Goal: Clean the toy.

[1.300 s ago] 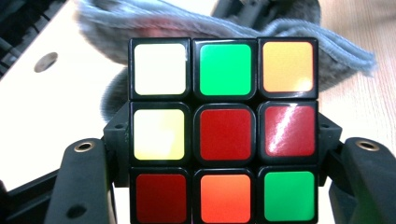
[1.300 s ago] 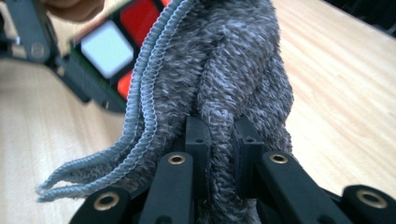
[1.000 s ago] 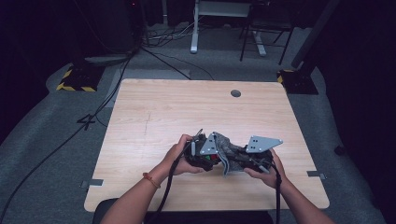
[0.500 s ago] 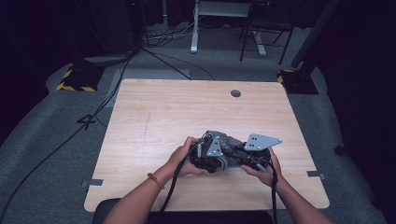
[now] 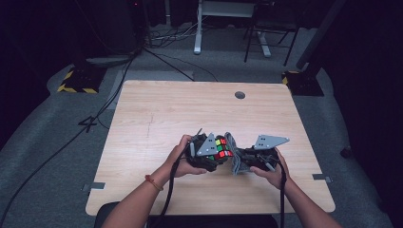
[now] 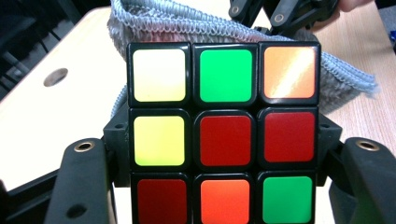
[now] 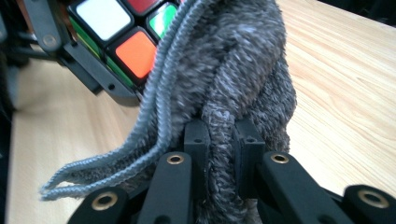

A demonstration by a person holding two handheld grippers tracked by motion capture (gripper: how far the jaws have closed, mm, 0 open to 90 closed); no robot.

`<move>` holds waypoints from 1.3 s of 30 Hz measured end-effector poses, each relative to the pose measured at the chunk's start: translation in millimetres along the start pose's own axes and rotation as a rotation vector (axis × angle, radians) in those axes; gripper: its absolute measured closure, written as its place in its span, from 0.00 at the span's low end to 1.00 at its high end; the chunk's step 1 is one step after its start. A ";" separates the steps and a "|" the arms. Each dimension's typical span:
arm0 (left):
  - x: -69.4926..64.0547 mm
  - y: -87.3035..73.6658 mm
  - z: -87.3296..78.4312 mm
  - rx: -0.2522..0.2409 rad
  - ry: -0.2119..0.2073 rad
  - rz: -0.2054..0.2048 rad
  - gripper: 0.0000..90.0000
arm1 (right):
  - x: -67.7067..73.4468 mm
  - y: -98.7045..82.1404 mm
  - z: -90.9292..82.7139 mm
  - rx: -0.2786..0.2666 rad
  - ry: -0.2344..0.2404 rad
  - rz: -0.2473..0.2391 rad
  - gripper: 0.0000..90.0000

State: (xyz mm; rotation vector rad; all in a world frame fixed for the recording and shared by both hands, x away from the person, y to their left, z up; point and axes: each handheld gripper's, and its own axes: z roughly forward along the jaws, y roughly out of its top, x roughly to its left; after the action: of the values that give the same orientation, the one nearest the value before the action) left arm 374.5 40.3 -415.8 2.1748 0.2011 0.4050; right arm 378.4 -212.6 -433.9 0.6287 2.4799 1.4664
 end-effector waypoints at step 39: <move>-13.2 2.3 7.3 0.059 -0.033 0.054 0.37 | 17.4 13.5 -5.4 -0.044 -0.018 -0.073 0.88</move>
State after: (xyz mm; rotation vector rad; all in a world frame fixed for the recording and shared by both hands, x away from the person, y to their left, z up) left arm 364.8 29.6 -420.8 2.2474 0.1386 0.3979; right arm 364.4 -203.4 -418.7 0.5354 2.4231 1.4779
